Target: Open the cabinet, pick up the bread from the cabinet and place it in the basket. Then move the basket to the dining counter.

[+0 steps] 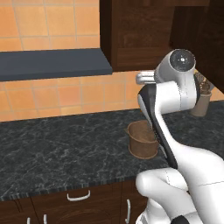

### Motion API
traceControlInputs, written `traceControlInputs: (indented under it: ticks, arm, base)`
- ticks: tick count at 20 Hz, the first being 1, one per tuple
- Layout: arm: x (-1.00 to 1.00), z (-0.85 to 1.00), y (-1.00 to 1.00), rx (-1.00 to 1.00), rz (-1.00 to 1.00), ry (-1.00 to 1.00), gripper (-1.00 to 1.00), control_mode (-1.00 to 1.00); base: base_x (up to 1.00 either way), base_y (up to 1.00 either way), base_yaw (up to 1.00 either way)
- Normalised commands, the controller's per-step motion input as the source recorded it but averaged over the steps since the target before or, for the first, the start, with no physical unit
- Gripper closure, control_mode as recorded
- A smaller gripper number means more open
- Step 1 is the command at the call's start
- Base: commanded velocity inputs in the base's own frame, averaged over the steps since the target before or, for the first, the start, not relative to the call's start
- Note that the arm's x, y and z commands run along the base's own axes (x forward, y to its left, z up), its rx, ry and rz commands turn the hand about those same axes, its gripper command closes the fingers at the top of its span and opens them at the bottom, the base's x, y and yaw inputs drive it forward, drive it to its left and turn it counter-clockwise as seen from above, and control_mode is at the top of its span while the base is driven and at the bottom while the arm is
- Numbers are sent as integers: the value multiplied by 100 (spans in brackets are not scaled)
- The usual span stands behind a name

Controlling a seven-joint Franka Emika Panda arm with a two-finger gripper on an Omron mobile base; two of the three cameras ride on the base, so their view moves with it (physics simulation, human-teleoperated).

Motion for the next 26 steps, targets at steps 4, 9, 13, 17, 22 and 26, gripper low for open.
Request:
traceControlInputs:
  ticks: [4, 9, 13, 17, 22, 26]
  arm:
    - [2, -72, -18, 11, -8, 28, 100, -100]
    - [23, -84, -19, 9, -1, 11, 100, -100]
    - [0, -73, 22, 4, -1, 7, 100, -100]
    - [-11, -79, 0, 4, -1, 24, 100, -100]
    - [50, -90, -6, 7, 0, 16, 100, -100]
    - [81, -32, 9, 0, 0, 0, 100, -100]
  base:
    - [0, 0, 0]
    - [0, 0, 0]
    - [0, 0, 0]
    - [0, 0, 0]
    - [0, 0, 0]
    - [0, 0, 0]
